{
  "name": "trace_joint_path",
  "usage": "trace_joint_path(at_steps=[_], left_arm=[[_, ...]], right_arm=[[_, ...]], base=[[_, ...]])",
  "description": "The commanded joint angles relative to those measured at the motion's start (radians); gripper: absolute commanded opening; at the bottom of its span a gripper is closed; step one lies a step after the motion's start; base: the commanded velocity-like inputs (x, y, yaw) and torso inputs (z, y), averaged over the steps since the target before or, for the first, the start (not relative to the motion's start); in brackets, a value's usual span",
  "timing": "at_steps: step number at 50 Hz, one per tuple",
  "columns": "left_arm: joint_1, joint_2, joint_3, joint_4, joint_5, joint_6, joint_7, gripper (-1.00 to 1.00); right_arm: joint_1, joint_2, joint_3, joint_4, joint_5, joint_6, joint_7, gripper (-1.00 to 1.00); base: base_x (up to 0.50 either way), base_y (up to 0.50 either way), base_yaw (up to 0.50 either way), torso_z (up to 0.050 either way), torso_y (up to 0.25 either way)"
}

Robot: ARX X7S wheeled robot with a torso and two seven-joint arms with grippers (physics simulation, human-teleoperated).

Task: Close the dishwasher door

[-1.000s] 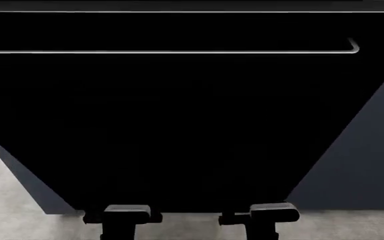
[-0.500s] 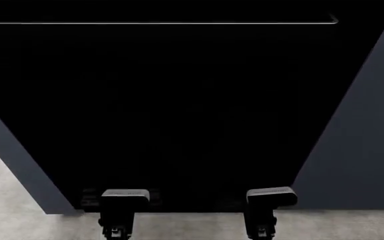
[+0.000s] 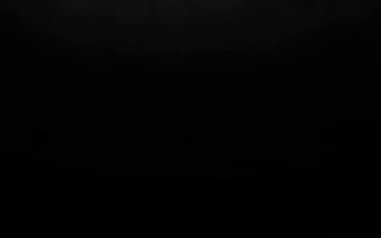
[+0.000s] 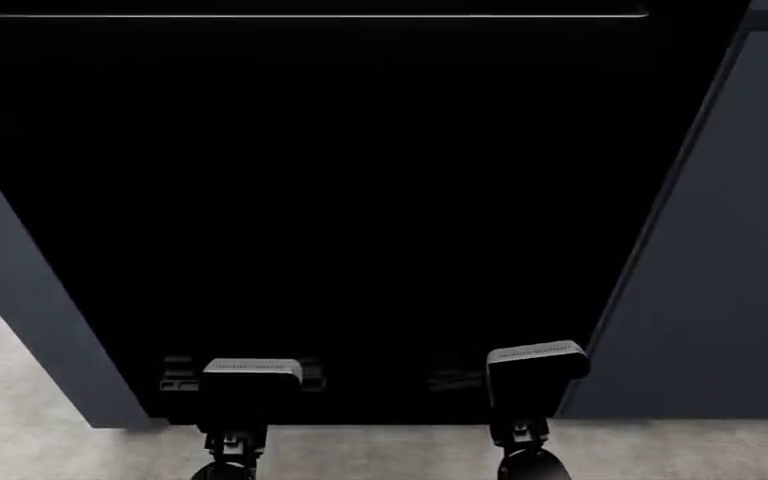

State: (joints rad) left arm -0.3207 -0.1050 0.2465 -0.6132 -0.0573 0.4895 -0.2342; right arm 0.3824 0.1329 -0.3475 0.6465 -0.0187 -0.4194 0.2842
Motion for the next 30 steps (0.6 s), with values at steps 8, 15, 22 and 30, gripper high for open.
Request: trace_joint_path(at_steps=[8, 15, 22, 30], left_arm=[[-0.023, -0.006, 0.017, 0.017, -0.001, -0.03, -0.016, 1.0], [-0.029, -0.009, 0.024, 0.028, -0.002, -0.045, -0.021, 1.0], [-0.033, -0.011, 0.03, 0.034, -0.005, -0.054, -0.024, 1.0], [-0.041, -0.013, 0.035, 0.029, -0.01, -0.057, -0.028, 1.0]], right_arm=[[0.068, 0.007, 0.01, -0.06, 0.011, 0.034, -0.003, 1.0], [0.082, 0.009, 0.007, -0.034, 0.01, 0.028, 0.002, 1.0], [0.095, 0.012, 0.005, -0.008, 0.01, 0.018, 0.007, 1.0], [0.105, 0.012, 0.002, 0.011, 0.014, 0.012, 0.01, 1.0]], base=[[0.0, 0.0, 0.0, 0.0, 0.003], [0.0, 0.0, 0.0, 0.0, 0.001], [0.0, 0.0, 0.0, 0.0, 0.001], [0.01, 0.0, 0.0, 0.0, 0.001]])
